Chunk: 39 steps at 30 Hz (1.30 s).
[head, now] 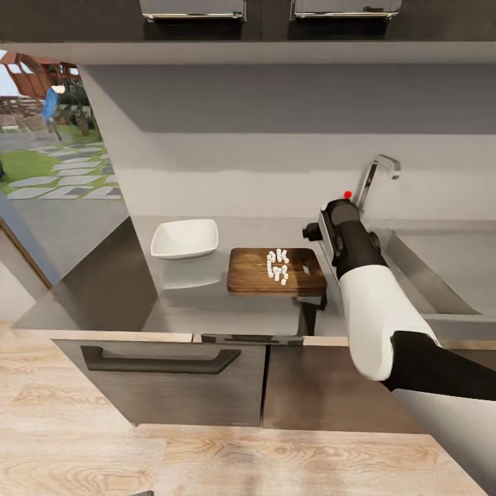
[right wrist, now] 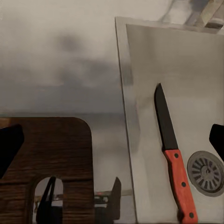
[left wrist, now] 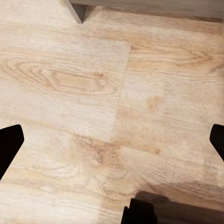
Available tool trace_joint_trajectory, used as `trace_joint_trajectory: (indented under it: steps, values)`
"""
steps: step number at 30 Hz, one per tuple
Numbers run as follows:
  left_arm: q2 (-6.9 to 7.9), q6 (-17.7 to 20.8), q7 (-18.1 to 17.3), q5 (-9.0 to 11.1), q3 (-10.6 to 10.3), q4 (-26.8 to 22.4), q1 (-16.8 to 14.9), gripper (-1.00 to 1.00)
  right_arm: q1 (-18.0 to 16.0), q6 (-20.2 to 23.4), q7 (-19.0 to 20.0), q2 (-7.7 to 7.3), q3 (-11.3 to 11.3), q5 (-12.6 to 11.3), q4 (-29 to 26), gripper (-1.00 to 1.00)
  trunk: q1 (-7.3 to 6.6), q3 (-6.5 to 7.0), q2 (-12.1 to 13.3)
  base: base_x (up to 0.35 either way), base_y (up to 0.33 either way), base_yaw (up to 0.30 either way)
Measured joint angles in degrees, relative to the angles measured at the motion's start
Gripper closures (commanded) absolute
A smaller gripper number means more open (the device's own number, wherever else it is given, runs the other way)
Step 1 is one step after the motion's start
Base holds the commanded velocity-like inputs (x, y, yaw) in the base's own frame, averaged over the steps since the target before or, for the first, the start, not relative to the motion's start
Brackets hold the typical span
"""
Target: In the kitchen, take the Vidalia onion out of the sink, dice it on the chopping board with the paring knife, put the diced onion into the bowl on the countertop, then place both the paring knife and the chopping board into the sink.
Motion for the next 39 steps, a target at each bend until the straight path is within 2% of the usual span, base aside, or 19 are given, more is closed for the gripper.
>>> trace_joint_trajectory:
  steps: [10, 23, 39]
  values:
    - [0.00, 0.01, 0.00, 0.06, 0.00, 0.05, 0.00, -1.00, 0.00, -0.26, 1.03, 0.00, -0.15, -0.14, 2.81, -1.00, 0.00, 0.00, 0.00, 0.000, 0.000, 0.000]
    - [0.00, 0.02, -0.01, 0.06, 0.00, 0.13, 0.00, -1.00, 0.00, -0.54, 1.36, -0.40, -0.16, -0.15, 2.96, -1.00, 0.00, 0.00, 0.00, -0.018, -0.097, 0.000]
    - [0.00, 0.01, 0.01, 0.05, 0.00, 0.13, 0.00, -1.00, 0.00, -0.54, 1.36, -0.42, -0.13, -0.19, 3.14, -1.00, 0.02, 0.00, 0.00, -0.033, -0.008, 0.000]
